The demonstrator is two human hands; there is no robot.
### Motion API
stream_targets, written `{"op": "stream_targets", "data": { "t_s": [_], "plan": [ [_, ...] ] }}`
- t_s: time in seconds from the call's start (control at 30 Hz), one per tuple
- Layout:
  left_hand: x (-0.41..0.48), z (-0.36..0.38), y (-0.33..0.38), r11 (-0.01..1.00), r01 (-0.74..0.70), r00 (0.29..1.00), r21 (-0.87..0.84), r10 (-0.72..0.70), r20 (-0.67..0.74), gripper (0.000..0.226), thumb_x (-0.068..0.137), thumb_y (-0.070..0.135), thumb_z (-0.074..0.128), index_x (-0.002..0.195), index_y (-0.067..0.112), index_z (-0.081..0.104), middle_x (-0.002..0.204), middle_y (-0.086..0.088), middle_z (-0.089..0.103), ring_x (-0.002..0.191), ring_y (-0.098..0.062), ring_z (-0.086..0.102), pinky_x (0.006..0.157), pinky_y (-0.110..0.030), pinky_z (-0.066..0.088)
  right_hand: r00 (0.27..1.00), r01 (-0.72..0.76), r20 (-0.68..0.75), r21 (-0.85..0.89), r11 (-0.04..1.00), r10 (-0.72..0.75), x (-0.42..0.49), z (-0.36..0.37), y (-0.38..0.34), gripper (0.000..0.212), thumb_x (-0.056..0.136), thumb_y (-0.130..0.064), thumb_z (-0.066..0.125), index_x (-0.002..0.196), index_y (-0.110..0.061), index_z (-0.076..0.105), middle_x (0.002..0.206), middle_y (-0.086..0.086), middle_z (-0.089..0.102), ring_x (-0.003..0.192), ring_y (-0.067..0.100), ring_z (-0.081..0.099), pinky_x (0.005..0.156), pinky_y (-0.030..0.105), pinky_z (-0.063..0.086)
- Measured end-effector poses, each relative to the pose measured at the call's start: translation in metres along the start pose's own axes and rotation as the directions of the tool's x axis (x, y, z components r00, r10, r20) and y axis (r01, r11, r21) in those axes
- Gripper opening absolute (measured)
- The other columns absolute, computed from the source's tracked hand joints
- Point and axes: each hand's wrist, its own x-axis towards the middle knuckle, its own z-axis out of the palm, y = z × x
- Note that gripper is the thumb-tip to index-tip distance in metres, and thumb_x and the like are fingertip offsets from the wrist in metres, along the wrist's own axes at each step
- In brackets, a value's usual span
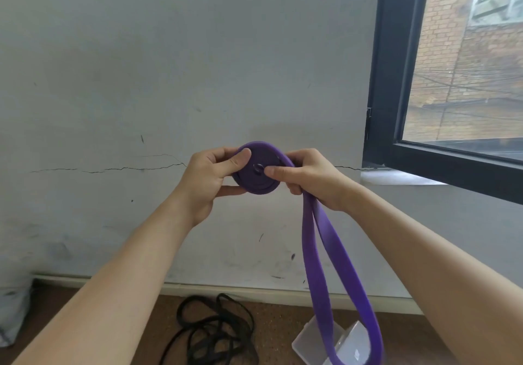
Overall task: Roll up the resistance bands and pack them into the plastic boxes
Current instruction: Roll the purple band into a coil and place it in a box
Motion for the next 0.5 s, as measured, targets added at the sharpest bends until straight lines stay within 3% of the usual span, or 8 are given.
{"op": "stream_targets", "data": {
  "t_s": [0.17,0.33,0.43,0.5],
  "plan": [
    [0.0011,0.0033,-0.0001,0.987,0.058,0.998,-0.153,-0.058,0.003,0.032,0.092,0.034,0.066,0.115,0.011,0.072,0.106,-0.004,0.076,0.097,-0.016,0.072,0.072,-0.034,0.06,0.993,0.064,-0.109,0.147,0.987,-0.048,-0.0012,0.0035,0.001,0.022,0.083,-0.033,0.082,0.092,-0.013,0.078,0.06,0.003,0.05,0.058,0.022,0.04,0.055,0.026,0.037],
    [-0.0005,0.0102,0.0009,0.984,0.055,0.998,-0.171,-0.055,0.006,0.035,0.095,0.035,0.064,0.119,0.01,0.07,0.109,-0.004,0.076,0.099,-0.017,0.072,0.073,-0.035,0.059,0.997,0.023,-0.071,0.334,0.942,0.001,-0.0016,0.0003,-0.0015,0.037,0.08,-0.037,0.083,0.095,-0.004,0.076,0.076,0.009,0.06,0.061,0.02,0.048,0.056,0.028,0.045],
    [-0.0024,0.0106,0.0027,0.984,0.03,0.999,-0.176,-0.023,0.042,0.044,0.085,0.036,0.068,0.12,0.01,0.07,0.113,-0.007,0.076,0.101,-0.018,0.073,0.072,-0.034,0.06,0.999,-0.01,-0.034,0.421,0.907,0.026,-0.0024,-0.0009,-0.0009,0.05,0.082,-0.04,0.078,0.105,0.004,0.072,0.087,0.015,0.058,0.063,0.019,0.047,0.058,0.027,0.044],
    [-0.003,0.009,0.0043,0.983,0.007,0.999,-0.185,0.003,0.053,0.043,0.085,0.034,0.068,0.119,0.008,0.07,0.111,-0.009,0.076,0.1,-0.019,0.073,0.07,-0.034,0.06,0.999,-0.04,0.008,0.486,0.873,0.042,-0.0033,0.0004,-0.0012,0.058,0.078,-0.05,0.077,0.107,0.0,0.072,0.092,0.015,0.054,0.063,0.017,0.047,0.06,0.026,0.044]
  ]
}}
